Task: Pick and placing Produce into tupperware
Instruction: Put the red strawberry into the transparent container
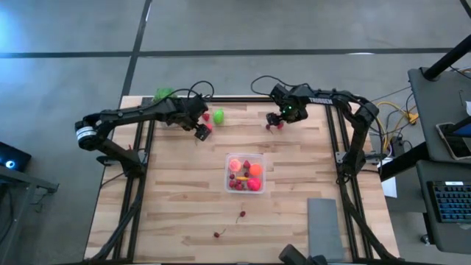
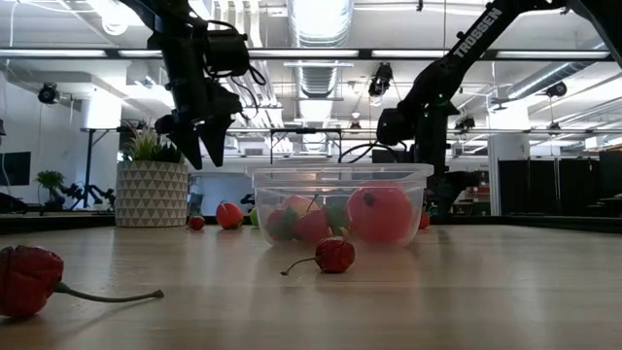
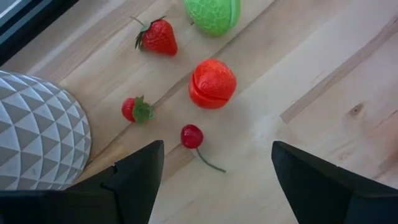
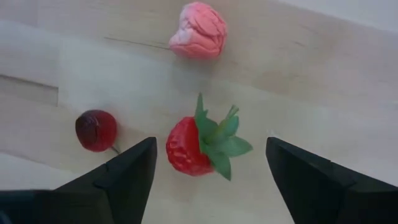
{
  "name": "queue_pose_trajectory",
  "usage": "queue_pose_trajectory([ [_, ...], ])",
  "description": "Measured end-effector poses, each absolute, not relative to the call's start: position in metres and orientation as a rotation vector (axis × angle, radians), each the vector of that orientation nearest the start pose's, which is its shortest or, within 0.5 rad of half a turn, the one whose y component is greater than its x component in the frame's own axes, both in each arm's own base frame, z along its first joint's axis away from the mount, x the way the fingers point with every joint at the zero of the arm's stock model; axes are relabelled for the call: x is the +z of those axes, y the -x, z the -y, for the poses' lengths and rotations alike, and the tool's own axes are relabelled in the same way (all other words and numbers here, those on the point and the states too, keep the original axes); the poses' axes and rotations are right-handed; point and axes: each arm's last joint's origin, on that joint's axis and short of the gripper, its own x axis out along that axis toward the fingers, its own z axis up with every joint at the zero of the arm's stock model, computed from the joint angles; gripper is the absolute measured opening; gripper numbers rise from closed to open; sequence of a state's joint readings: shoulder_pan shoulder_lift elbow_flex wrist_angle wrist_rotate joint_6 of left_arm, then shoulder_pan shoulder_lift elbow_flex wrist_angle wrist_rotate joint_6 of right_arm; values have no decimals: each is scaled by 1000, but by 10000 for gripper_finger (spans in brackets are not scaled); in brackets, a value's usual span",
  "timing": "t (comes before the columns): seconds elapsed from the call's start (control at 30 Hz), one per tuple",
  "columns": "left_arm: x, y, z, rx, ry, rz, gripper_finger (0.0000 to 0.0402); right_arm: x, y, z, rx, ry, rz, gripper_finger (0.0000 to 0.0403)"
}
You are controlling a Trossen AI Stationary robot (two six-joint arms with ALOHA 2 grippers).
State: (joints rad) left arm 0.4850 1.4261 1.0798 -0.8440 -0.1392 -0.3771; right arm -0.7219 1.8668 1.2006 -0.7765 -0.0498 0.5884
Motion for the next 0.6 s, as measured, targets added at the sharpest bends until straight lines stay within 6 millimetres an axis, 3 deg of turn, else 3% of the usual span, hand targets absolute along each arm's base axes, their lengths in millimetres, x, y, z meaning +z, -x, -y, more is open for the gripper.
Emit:
queue_pose_trajectory([
  [0.23,248,-236,-129,770,528,-1080,283,145,-251,219,-982,-1049,-1171,280],
  [0.6,248,-236,-129,759,514,-1087,283,147,-254,223,-982,-1034,-1134,201],
])
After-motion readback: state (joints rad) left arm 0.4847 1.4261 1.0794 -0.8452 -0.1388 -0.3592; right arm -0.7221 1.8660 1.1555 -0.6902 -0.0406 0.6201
